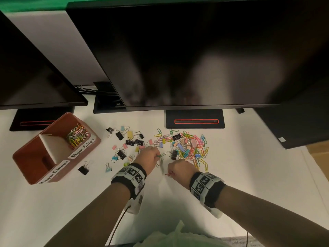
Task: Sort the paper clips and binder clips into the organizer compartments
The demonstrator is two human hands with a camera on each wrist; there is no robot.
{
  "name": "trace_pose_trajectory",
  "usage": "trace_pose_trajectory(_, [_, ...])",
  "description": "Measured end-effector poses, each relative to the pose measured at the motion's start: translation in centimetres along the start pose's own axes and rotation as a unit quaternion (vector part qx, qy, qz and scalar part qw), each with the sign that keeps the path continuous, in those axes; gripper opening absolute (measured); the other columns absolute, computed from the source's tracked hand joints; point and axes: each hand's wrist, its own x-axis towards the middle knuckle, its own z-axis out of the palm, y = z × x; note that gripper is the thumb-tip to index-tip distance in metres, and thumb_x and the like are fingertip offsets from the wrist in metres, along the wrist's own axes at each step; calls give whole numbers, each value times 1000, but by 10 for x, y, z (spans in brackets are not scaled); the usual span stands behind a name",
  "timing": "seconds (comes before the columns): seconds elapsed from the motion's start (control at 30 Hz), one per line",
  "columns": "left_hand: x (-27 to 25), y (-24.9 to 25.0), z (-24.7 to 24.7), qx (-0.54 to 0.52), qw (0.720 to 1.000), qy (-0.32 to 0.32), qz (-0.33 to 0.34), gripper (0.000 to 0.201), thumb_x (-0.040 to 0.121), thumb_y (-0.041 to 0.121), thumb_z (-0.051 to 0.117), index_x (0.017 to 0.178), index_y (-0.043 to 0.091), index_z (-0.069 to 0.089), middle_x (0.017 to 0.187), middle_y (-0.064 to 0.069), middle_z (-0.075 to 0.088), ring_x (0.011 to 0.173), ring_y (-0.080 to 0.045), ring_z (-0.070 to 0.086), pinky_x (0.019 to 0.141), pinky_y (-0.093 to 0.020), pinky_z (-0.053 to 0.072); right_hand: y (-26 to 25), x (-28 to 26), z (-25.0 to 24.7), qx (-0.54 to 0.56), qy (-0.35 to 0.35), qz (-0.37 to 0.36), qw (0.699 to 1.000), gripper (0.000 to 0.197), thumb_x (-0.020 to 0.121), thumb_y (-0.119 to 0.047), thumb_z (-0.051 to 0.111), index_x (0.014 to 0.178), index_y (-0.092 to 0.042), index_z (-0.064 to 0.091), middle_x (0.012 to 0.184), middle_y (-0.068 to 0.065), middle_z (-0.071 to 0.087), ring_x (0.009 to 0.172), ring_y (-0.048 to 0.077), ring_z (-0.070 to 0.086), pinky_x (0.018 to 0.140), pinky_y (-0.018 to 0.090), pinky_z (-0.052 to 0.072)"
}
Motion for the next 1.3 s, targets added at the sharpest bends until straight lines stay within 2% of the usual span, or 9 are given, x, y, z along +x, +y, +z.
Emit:
trace_pose_trajectory(0.13, [-4,-6,-12,-43,998,49,14,13,87,11,58,97,5,64,103,-9,55,90,-19,55,88,-30,46,4,3,-4,39,-19,2,999,20,93,-18,50,107,-9,61,105,13,63,98,29,57,86,38,49])
trace_pose_trajectory(0.2, [-8,-8,-16,-32,998,36,27,12,87,12,59,97,7,65,92,-1,51,85,-17,54,80,-24,44,8,2,-6,60,-14,2,998,21,93,-21,51,107,-9,62,106,12,62,98,27,57,86,36,47])
trace_pose_trajectory(0.37, [-17,-13,-13,-19,999,-27,26,23,84,10,62,106,13,60,83,4,53,79,-12,52,77,-25,45,14,-5,-6,77,14,-1,997,21,93,-20,52,108,-9,63,108,10,58,96,25,56,83,29,43])
trace_pose_trajectory(0.57, [-10,-4,-4,63,996,-63,19,20,89,16,56,107,8,60,107,-9,56,99,-22,53,86,-29,42,7,-6,9,12,10,-31,999,20,91,-12,53,107,-6,64,109,11,51,90,30,58,83,40,51])
trace_pose_trajectory(0.7, [-6,-5,-1,74,995,-62,3,20,90,17,55,104,5,62,109,-11,52,105,-25,49,93,-34,41,10,-2,14,-8,24,-18,999,16,91,-8,51,102,-8,63,101,10,60,93,28,58,82,39,52])
trace_pose_trajectory(0.83, [-7,-5,1,101,993,-63,11,19,92,18,50,106,7,57,109,-10,57,104,-25,50,89,-34,42,11,1,6,8,10,-2,1000,17,93,-14,49,102,-7,61,99,12,63,91,29,58,81,40,52])
trace_pose_trajectory(0.97, [-10,-2,4,35,999,-21,-26,21,91,16,52,111,9,56,105,-9,61,98,-23,54,80,-28,39,13,3,1,14,-11,18,1000,20,93,-18,50,104,-6,62,102,13,63,93,29,58,83,38,50])
trace_pose_trajectory(1.13, [-9,8,4,-96,994,23,-40,37,86,17,62,121,12,51,77,2,59,76,-15,56,77,-25,45,16,1,0,-24,-29,23,999,19,91,-7,47,101,-3,63,101,14,60,90,30,59,79,37,51])
trace_pose_trajectory(1.3, [0,21,16,-61,996,32,-65,34,86,20,62,117,10,53,97,-8,66,90,-22,61,83,-33,50,16,-2,0,-32,-22,11,999,23,91,-3,46,106,-4,64,104,13,60,93,29,58,81,35,50])
